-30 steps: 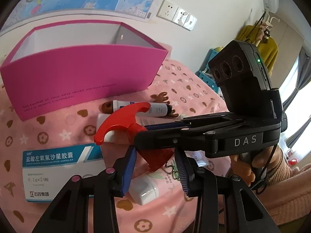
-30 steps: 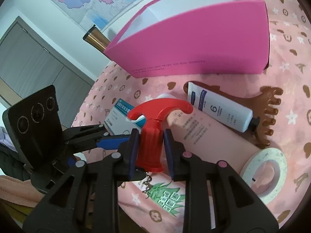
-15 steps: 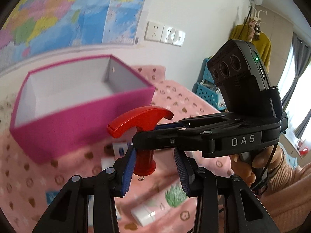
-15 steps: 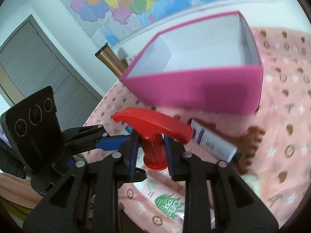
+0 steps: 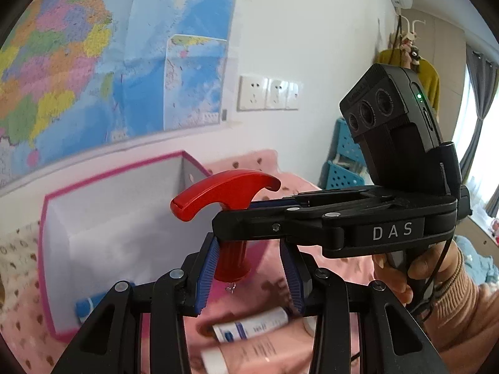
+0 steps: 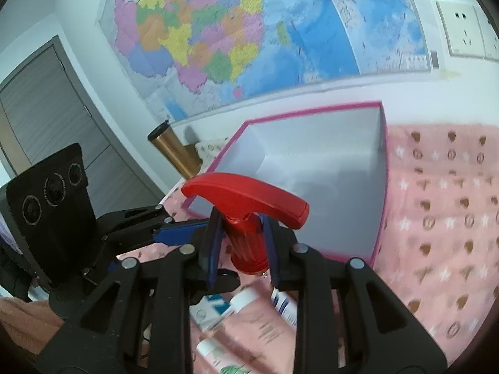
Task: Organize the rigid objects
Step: 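Carry the corkscrew into the magenta box and open the right gripper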
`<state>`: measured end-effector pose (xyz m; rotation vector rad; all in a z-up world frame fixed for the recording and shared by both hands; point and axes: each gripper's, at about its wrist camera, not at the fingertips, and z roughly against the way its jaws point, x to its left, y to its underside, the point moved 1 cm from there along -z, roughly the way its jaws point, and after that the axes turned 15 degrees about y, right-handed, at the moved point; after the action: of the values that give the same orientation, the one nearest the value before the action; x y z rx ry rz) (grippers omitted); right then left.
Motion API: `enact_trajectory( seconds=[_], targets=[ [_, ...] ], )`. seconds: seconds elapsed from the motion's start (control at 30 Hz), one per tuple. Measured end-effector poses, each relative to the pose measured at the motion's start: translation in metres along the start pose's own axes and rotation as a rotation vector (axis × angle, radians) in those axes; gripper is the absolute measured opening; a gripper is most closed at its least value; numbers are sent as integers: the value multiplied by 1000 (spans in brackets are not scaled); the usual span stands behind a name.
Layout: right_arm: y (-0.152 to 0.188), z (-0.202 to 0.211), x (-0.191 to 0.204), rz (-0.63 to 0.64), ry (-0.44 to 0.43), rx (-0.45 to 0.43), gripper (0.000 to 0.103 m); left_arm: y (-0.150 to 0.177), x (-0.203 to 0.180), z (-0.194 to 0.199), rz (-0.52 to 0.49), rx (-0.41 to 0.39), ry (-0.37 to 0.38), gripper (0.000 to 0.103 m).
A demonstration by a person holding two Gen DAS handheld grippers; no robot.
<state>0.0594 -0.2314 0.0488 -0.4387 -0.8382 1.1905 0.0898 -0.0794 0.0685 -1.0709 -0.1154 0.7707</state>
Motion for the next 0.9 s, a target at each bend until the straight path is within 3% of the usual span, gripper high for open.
enact_trajectory(
  seconds=[0.23, 0.67, 0.77, 0.9],
  targets=[
    [-33, -23, -16, 0, 32, 24, 28, -20, 28, -21, 60, 3, -3, 40],
    [-35, -84, -54, -46, 100, 183, 28, -6, 76, -77, 217, 113, 17, 40],
    [-33, -91, -57, -48, 151, 209, 30, -1, 85, -86, 254, 139, 7, 40],
    [-35, -83, -60, -49, 219, 168, 44, 4, 96, -86, 295, 145, -25, 40]
  ],
)
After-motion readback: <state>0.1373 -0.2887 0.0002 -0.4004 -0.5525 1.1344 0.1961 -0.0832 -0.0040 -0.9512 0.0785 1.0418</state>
